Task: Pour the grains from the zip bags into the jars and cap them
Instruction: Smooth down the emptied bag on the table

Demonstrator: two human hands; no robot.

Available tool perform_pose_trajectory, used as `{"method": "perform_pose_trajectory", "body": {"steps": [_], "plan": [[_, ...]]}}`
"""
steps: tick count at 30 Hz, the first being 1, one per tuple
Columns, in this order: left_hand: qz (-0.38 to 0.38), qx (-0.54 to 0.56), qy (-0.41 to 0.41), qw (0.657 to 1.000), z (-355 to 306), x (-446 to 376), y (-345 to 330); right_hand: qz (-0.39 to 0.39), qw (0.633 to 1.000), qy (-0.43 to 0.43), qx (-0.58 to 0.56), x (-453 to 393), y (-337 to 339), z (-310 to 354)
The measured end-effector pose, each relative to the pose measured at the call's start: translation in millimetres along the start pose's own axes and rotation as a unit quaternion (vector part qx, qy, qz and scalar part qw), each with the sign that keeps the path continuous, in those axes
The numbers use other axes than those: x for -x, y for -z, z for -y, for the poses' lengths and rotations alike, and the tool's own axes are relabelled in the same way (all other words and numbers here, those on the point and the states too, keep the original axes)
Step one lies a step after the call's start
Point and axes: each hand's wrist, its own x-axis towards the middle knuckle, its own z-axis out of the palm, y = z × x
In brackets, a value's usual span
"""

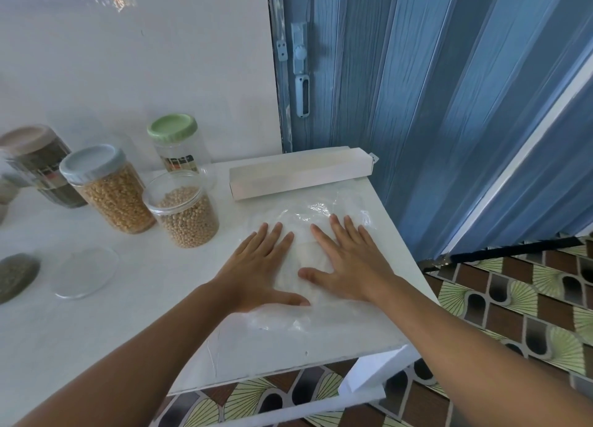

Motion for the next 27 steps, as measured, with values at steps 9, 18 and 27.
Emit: {"method": "perform_pose_trajectory", "body": {"steps": [9, 18, 27], "plan": [[-0.009, 0.021, 0.005, 1.000, 0.0, 0.1, -0.8, 0.029, 0.999, -0.001, -0.021, -1.3, 4.0, -0.7], [-0.112, 0.217, 0.066, 0.968, 2.8, 12.0, 22.6, 0.142, 0.989, -0.005, -0.045, -12.0, 42.4, 0.9], [-0.341, 0.165, 0.088, 0.921, 41.3, 105.1, 60.3, 0.090, 0.994, 0.053, 0.019, -9.4, 94.2, 86.7]]}}
